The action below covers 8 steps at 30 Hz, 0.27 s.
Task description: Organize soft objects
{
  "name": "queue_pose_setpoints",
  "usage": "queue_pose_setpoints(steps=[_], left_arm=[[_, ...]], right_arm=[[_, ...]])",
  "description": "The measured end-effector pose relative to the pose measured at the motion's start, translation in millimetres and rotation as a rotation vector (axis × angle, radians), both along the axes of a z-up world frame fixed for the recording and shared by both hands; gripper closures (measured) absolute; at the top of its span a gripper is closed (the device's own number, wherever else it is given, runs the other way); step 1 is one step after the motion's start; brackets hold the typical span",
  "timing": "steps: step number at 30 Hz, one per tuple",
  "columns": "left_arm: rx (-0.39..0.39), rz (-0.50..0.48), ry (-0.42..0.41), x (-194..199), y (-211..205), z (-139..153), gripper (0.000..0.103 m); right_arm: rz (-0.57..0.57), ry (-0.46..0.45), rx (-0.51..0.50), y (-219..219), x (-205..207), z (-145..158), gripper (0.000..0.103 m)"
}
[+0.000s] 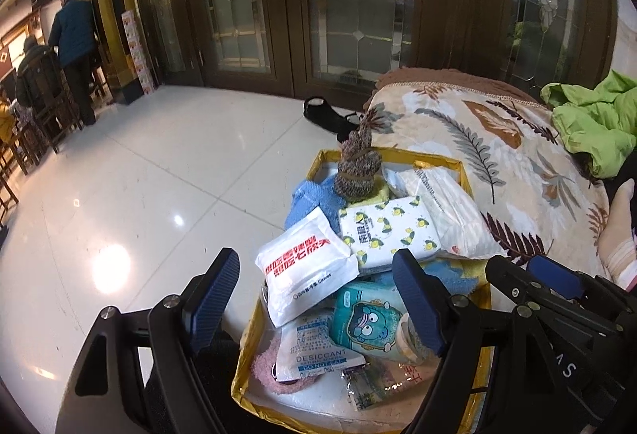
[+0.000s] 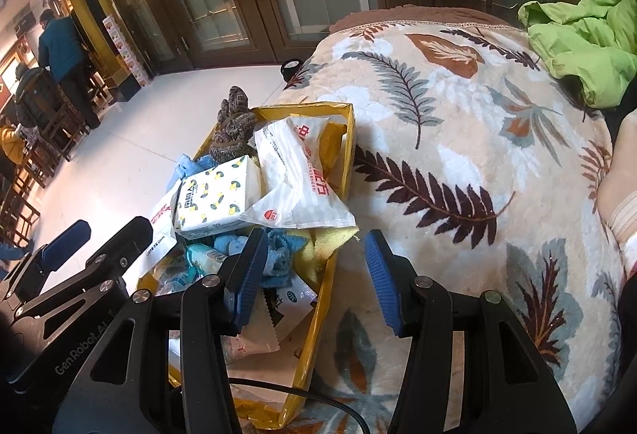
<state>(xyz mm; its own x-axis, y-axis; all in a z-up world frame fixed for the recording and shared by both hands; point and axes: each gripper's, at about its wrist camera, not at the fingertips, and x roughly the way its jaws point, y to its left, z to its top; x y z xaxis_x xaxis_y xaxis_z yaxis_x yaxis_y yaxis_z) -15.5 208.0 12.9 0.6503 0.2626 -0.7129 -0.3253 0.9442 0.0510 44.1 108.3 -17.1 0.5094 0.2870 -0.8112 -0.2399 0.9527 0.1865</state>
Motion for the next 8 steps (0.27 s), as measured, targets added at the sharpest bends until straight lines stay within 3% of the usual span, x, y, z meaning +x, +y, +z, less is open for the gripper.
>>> queue_pose_setpoints(steps=[8], left_arm=[[-0.027,-0.021,0.0,-0.7,-3.7,5.1,0.023]], right_arm=[[-0.008,-0.002,0.013,-5.0,1.3,3.7,0.052]])
